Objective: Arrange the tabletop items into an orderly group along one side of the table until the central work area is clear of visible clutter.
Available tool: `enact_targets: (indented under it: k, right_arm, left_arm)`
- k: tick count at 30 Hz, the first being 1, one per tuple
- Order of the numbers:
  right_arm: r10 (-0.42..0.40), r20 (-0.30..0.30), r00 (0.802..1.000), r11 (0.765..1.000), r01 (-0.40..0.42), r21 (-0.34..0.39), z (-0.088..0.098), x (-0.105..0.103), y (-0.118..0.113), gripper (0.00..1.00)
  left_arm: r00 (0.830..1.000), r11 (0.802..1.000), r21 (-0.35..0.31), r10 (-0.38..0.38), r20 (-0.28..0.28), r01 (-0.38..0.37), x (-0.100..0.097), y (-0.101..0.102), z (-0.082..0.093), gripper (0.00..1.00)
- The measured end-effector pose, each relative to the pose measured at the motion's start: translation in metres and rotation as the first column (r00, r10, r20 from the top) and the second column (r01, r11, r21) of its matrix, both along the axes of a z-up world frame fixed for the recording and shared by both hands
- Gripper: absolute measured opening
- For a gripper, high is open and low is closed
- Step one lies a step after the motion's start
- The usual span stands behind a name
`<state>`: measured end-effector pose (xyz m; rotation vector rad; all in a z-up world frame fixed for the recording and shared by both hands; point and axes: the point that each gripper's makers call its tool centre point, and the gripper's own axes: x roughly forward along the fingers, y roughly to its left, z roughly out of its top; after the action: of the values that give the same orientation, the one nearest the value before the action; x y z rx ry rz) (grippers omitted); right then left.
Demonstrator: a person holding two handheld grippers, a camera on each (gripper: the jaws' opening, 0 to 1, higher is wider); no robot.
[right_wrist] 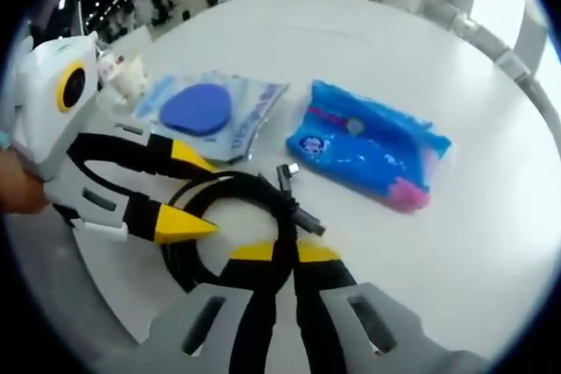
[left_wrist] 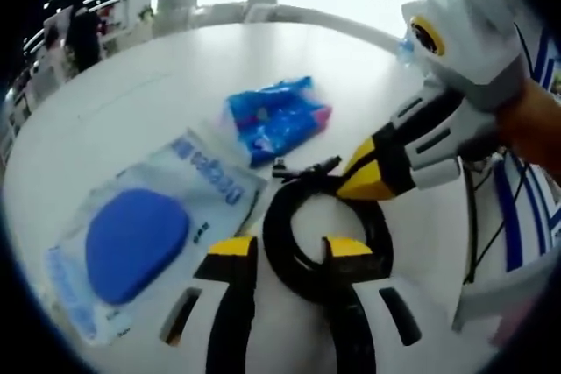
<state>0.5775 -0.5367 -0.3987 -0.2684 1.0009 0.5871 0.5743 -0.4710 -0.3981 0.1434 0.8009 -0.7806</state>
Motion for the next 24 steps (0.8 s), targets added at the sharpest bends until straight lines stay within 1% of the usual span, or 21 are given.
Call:
enact_targets:
  k: [7,13,15,17,20,21,22,24]
  right_arm:
    - [0.001,-0.012,1.0,1.0,-0.001,0.0,-0.0001,-0.0038,0.0004,0.06]
    - [-0.004,-0.016,1.0,1.0,0.004,0.005,-0.0002,-0.0046,0.0,0.06]
    - [-0.001,-0.012,1.0,1.0,0.001,0.006,0.0008,-0.0049,0.0006,0.07]
    - [-0.004,0.0,1.0,1.0,0.004,0.005,0.0016,-0.0037,0.0004,0.11]
    - [-0.006,0.004,1.0,1.0,0.005,0.01,0.0022,-0.0035,0.0001,0.12]
    - [-0.007,0.005,1.0,1.0,0.007,0.01,0.0023,-0.0033,-0.0002,0.13]
    - [-0.007,0.008,1.0,1.0,0.007,0.013,0.0029,-0.0033,0.0,0.13]
    - [-0.009,0.011,1.0,1.0,0.008,0.027,0.0044,-0.003,0.0011,0.15]
  left_arm:
    - [1.0,1.0,-0.007,-0.007,-0.007,0.007,-0.0046,-0.0012,0.0023,0.27]
    - [1.0,1.0,-0.017,-0.021,-0.006,0.021,-0.0073,-0.0024,0.0032,0.3]
    - [1.0,0.999,-0.028,-0.022,-0.001,0.022,-0.0065,-0.0016,0.0036,0.34]
    - [1.0,0.999,-0.046,-0.029,0.002,0.029,-0.0061,-0.0014,0.0047,0.38]
    - [0.999,0.998,-0.054,-0.037,0.005,0.037,-0.0067,0.0004,0.0053,0.41]
    - [0.999,0.996,-0.071,-0.048,0.005,0.049,-0.0071,-0.0008,0.0058,0.42]
    - [0.999,0.996,-0.073,-0.049,0.006,0.049,-0.0069,0.0003,0.0058,0.43]
    - [0.998,0.994,-0.087,-0.059,0.008,0.06,-0.0078,0.0,0.0071,0.47]
